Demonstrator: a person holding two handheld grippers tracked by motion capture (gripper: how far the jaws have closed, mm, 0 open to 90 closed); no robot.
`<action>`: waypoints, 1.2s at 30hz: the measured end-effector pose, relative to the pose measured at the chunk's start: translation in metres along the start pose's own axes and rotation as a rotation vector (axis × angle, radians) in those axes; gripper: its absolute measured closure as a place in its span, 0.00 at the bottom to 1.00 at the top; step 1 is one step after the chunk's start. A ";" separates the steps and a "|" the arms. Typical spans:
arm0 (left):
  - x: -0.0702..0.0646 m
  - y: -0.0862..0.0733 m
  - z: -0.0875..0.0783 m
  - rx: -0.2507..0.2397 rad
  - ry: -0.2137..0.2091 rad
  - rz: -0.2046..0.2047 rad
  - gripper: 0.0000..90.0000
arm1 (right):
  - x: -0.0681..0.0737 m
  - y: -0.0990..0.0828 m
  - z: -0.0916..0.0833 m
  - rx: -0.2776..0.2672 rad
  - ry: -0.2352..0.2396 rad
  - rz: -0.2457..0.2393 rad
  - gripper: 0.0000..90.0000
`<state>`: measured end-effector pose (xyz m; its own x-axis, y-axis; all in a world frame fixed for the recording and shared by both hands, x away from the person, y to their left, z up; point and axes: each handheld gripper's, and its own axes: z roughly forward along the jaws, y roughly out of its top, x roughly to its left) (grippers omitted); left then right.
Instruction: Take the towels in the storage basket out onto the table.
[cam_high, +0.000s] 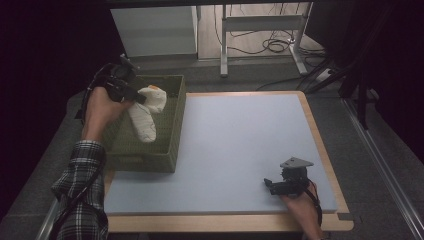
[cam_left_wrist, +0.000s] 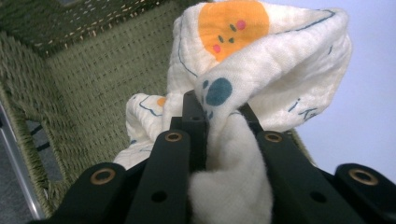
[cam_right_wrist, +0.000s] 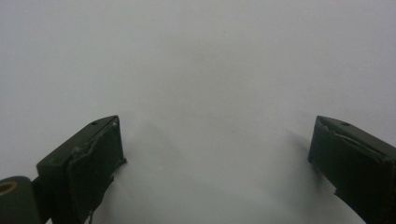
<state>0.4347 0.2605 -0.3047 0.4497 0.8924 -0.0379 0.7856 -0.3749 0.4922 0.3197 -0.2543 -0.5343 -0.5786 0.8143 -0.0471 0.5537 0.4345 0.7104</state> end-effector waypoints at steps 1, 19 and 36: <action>-0.005 0.004 -0.005 0.004 -0.007 0.011 0.90 | 0.000 0.000 0.000 0.002 0.001 0.000 0.03; -0.049 0.037 -0.041 -0.002 -0.022 0.090 0.89 | 0.000 0.000 0.000 0.002 0.001 -0.001 0.03; -0.105 0.071 -0.034 -0.021 -0.073 0.195 0.89 | 0.000 0.000 0.000 0.003 0.002 -0.001 0.03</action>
<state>0.4291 0.1492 -0.2357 0.6228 0.7823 -0.0027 0.6717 -0.5330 0.5145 0.3198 -0.2545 -0.5341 -0.5800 0.8133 -0.0465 0.5548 0.4361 0.7085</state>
